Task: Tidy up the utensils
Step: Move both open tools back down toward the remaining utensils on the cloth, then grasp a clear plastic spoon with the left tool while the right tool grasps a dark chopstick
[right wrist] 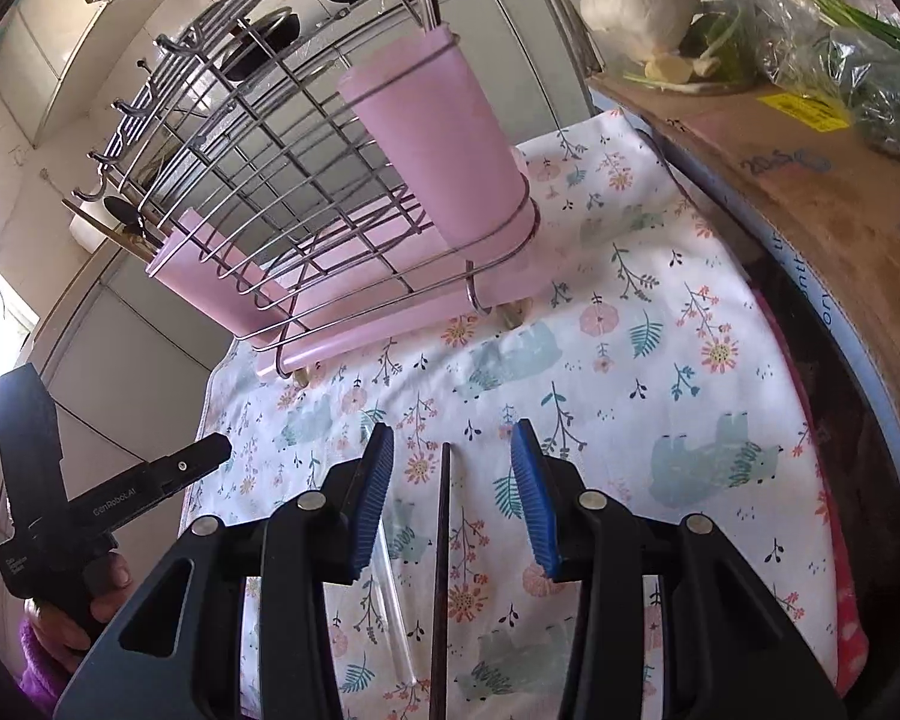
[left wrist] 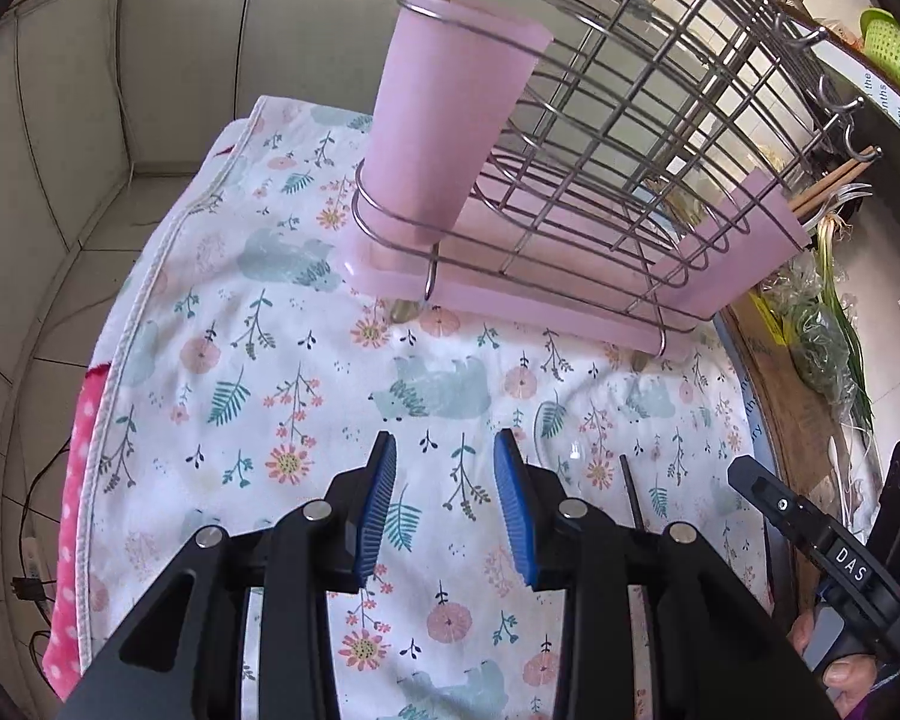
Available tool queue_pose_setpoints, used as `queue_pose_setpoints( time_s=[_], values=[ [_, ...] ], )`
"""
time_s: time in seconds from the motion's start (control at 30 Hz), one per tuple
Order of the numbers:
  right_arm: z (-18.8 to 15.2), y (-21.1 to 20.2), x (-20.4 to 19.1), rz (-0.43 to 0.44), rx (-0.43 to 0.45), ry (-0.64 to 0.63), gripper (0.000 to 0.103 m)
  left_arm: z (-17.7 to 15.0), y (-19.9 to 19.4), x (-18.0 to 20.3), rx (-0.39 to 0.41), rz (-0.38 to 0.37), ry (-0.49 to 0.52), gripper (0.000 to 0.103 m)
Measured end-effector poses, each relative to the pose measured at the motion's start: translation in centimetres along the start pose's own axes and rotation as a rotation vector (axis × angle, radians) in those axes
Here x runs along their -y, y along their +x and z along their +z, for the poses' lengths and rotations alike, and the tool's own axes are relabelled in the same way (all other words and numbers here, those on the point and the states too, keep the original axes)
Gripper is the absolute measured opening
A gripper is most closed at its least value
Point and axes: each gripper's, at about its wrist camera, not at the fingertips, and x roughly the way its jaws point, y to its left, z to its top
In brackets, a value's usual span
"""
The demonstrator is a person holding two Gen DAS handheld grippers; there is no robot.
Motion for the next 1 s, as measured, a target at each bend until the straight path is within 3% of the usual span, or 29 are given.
queue_pose_setpoints(
  time_s=[0.53, 0.67, 0.83, 1.0],
  values=[
    [-0.2, 0.2, 2.1, 0.004, -0.057, 0.065, 0.042, 0.2, 4.6, 4.1, -0.220, -0.119, -0.038, 0.033],
    [-0.3, 0.4, 2.1, 0.005, -0.067, 0.063, 0.042, 0.3, 6.3, 5.7, -0.265, -0.101, -0.026, 0.032],
    [-0.2, 0.4, 2.1, 0.013, -0.074, 0.063, 0.042, 0.4, 8.6, 7.3, -0.321, -0.027, -0.003, 0.031],
    [-0.2, 0.3, 2.2, 0.011, -0.077, 0.058, 0.042, 0.2, 9.6, 8.9, -0.330, 0.019, 0.040, 0.022]
  ],
)
